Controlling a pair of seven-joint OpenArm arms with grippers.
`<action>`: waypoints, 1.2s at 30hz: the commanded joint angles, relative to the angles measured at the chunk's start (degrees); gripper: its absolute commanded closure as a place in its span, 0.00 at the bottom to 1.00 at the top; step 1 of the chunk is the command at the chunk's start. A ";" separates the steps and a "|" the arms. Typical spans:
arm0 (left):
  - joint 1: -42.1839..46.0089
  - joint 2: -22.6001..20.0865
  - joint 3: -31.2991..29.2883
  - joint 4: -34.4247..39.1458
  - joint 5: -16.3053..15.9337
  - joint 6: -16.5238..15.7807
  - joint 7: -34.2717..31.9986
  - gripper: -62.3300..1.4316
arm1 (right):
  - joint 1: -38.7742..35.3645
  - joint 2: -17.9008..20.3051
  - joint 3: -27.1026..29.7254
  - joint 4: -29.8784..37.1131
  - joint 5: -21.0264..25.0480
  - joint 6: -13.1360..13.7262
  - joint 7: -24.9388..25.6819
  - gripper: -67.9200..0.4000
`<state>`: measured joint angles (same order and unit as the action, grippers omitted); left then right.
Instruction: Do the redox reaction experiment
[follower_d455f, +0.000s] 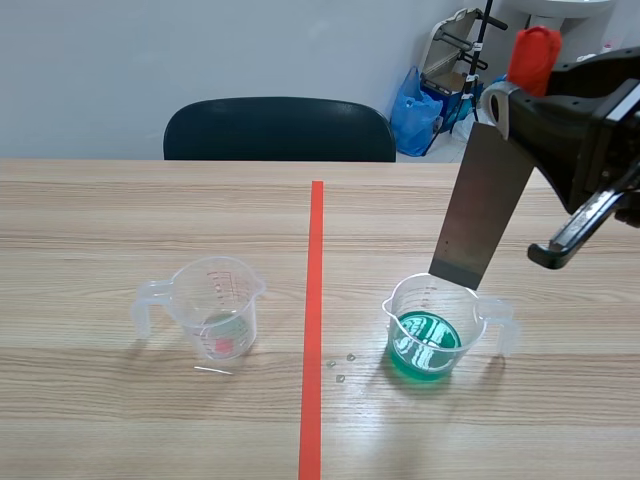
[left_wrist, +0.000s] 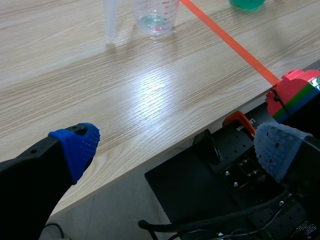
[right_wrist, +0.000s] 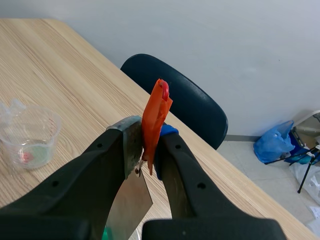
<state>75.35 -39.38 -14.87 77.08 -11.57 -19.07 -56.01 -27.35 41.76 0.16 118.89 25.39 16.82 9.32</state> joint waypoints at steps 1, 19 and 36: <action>0.09 0.31 0.00 0.50 -0.02 -0.09 -0.98 0.00 | 0.68 0.79 0.63 1.29 0.81 -0.22 0.92 0.97; 0.09 0.31 0.00 0.50 -0.02 -0.09 -0.98 0.00 | 1.60 -0.28 -1.57 -4.22 0.33 1.49 6.34 0.97; 0.09 0.31 0.00 0.50 -0.02 -0.09 -0.98 0.00 | 9.68 -6.69 -9.84 -18.32 -7.82 2.58 11.13 0.97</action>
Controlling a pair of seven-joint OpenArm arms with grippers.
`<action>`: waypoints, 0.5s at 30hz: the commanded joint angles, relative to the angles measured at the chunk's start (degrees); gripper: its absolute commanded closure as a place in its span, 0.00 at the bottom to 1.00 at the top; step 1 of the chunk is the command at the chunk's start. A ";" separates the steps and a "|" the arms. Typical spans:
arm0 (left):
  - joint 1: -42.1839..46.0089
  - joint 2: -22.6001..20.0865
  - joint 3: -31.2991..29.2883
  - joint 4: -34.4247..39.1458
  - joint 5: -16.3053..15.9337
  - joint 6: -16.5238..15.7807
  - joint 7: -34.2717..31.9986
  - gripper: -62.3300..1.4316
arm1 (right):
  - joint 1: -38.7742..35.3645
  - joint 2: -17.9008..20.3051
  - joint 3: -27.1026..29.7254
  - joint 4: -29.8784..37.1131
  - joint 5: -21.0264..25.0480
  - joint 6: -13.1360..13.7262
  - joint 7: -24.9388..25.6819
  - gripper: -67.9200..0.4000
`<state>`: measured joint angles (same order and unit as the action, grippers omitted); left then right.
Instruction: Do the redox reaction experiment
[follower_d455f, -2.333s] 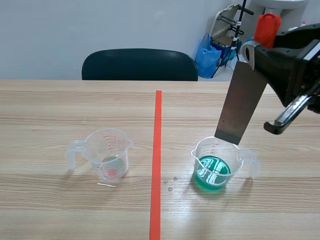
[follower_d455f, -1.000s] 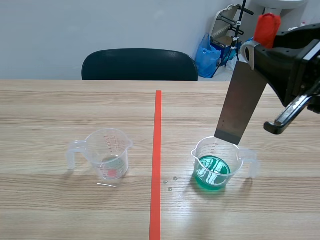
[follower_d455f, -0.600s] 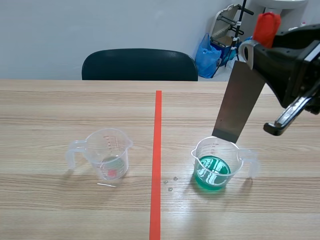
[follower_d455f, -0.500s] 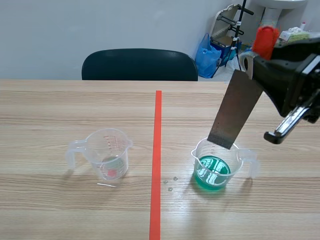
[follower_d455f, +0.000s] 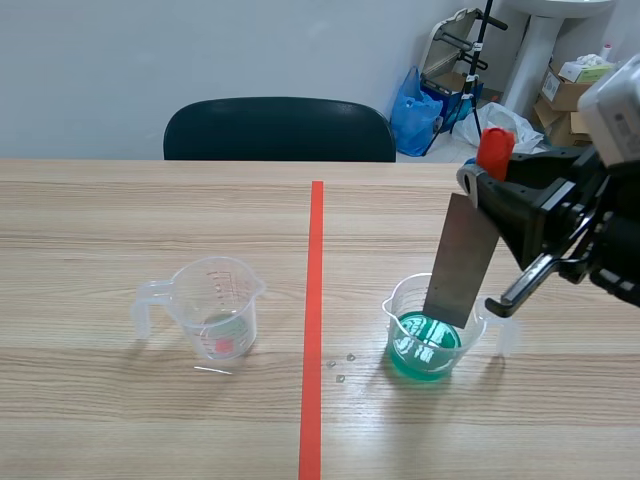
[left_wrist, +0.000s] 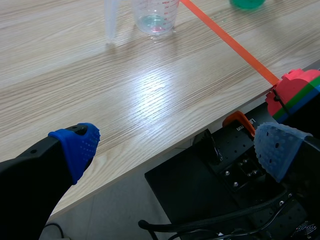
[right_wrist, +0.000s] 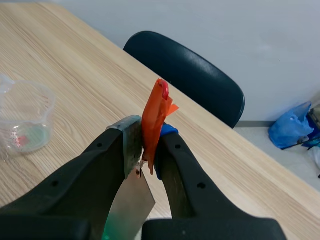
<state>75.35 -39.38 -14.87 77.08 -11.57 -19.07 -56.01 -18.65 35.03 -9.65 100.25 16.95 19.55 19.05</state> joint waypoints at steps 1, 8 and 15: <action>0.09 0.31 0.00 0.50 -0.02 -0.09 -0.98 0.00 | 1.40 -0.35 -0.48 -0.68 -0.04 -0.15 1.92 0.97; 0.09 0.31 0.00 0.50 -0.02 -0.09 -0.98 0.00 | 3.89 -2.86 -3.02 -7.04 -2.10 0.46 4.74 0.97; 0.09 0.31 0.00 0.50 -0.02 -0.09 -0.98 0.00 | 5.07 -4.96 -3.56 -10.99 -2.91 1.64 5.11 0.97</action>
<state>75.35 -39.38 -14.87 77.08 -11.60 -19.07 -56.03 -14.85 29.85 -13.52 88.71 13.85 21.06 23.14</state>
